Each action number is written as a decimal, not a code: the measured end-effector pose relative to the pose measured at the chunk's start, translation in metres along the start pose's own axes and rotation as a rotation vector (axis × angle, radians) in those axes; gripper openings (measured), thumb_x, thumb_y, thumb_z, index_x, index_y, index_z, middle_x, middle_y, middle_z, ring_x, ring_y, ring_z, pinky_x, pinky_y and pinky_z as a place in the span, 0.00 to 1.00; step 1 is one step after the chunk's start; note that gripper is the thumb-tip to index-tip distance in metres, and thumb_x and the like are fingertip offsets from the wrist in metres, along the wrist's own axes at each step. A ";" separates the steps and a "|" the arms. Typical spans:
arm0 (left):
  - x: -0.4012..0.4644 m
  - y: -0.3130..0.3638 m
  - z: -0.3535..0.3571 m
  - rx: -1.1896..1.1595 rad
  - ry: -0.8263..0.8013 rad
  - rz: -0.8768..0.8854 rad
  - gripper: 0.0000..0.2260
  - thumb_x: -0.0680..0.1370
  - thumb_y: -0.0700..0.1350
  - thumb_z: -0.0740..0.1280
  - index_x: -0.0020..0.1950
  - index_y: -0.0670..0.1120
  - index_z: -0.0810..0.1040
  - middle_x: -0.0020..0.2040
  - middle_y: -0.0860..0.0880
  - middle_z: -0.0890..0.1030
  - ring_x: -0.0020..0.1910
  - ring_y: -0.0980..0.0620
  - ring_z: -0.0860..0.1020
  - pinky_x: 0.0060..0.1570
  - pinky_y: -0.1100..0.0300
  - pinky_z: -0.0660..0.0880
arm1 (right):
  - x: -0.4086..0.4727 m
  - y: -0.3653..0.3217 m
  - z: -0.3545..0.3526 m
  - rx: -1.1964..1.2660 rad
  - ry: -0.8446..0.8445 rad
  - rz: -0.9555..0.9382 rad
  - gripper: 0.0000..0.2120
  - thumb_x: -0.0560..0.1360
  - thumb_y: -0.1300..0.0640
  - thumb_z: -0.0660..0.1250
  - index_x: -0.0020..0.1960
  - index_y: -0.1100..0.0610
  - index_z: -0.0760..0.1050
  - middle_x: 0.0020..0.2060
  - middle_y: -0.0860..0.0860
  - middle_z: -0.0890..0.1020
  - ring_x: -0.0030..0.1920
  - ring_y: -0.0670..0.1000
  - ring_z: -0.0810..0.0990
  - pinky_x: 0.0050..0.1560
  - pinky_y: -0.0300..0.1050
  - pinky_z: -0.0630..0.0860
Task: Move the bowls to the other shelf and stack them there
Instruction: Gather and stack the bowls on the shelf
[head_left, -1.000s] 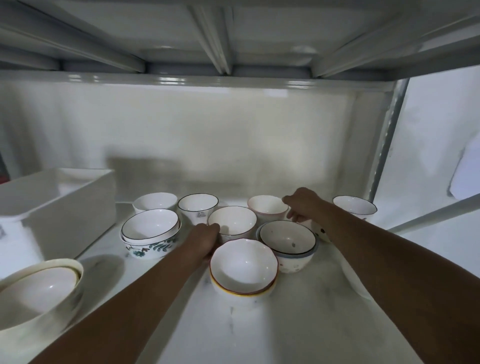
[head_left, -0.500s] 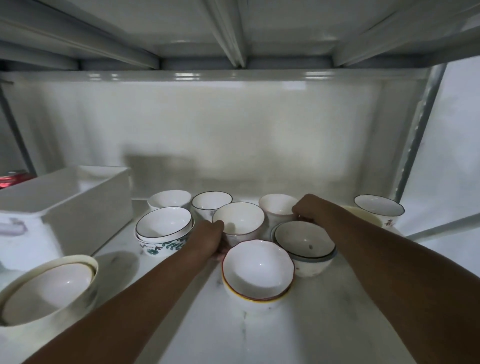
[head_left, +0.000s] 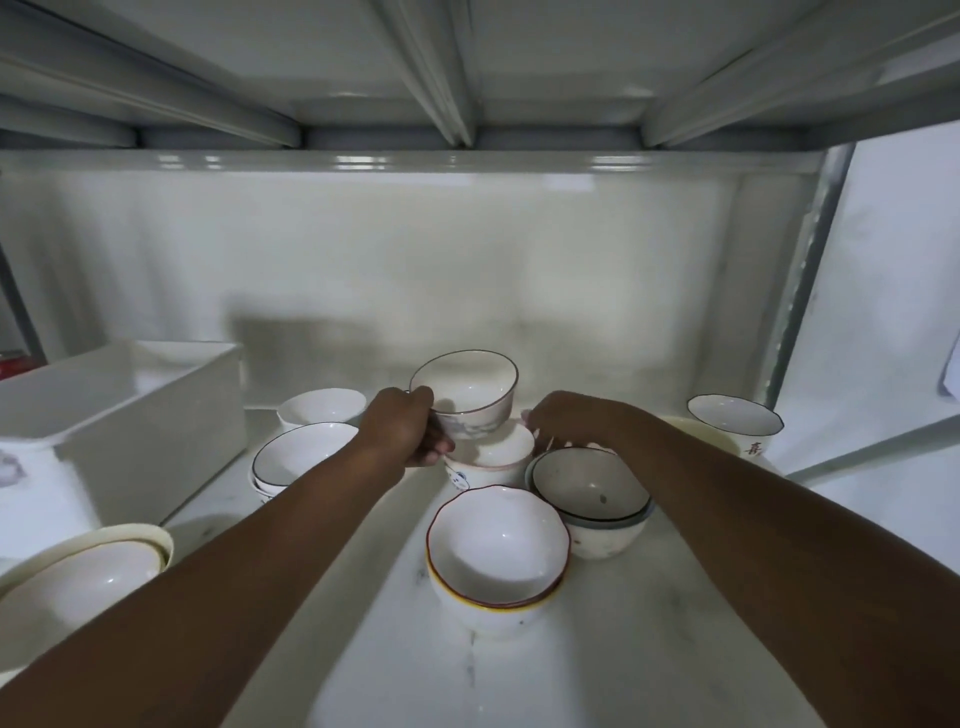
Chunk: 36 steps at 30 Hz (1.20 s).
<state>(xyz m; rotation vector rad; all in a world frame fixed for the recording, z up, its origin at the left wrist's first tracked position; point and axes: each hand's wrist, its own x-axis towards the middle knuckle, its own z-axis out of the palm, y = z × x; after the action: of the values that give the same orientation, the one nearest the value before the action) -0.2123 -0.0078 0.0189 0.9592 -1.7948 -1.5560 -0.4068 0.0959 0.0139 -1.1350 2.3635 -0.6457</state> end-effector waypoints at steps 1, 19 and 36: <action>0.002 0.001 0.002 0.016 -0.007 0.000 0.15 0.77 0.41 0.55 0.35 0.36 0.73 0.30 0.37 0.78 0.23 0.46 0.71 0.21 0.65 0.69 | -0.002 -0.004 -0.001 0.114 0.034 0.012 0.17 0.84 0.49 0.57 0.43 0.57 0.76 0.35 0.53 0.81 0.32 0.51 0.78 0.33 0.39 0.69; 0.019 -0.017 0.019 0.326 -0.104 0.042 0.12 0.75 0.36 0.56 0.31 0.36 0.70 0.25 0.37 0.74 0.15 0.50 0.65 0.20 0.70 0.60 | -0.004 -0.016 0.013 -0.204 0.261 -0.020 0.07 0.72 0.61 0.65 0.36 0.59 0.72 0.38 0.55 0.77 0.45 0.58 0.75 0.30 0.37 0.62; 0.032 -0.033 0.022 0.464 -0.057 0.114 0.13 0.79 0.38 0.56 0.38 0.34 0.73 0.28 0.38 0.73 0.20 0.49 0.66 0.21 0.69 0.61 | -0.026 -0.020 0.029 -0.012 0.424 0.037 0.15 0.77 0.64 0.62 0.33 0.56 0.63 0.51 0.59 0.81 0.52 0.62 0.80 0.47 0.43 0.70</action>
<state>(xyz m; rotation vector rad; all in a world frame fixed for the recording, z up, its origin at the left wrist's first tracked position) -0.2439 -0.0236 -0.0185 1.0004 -2.2648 -1.1268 -0.3637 0.0998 0.0068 -1.0361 2.7324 -0.9377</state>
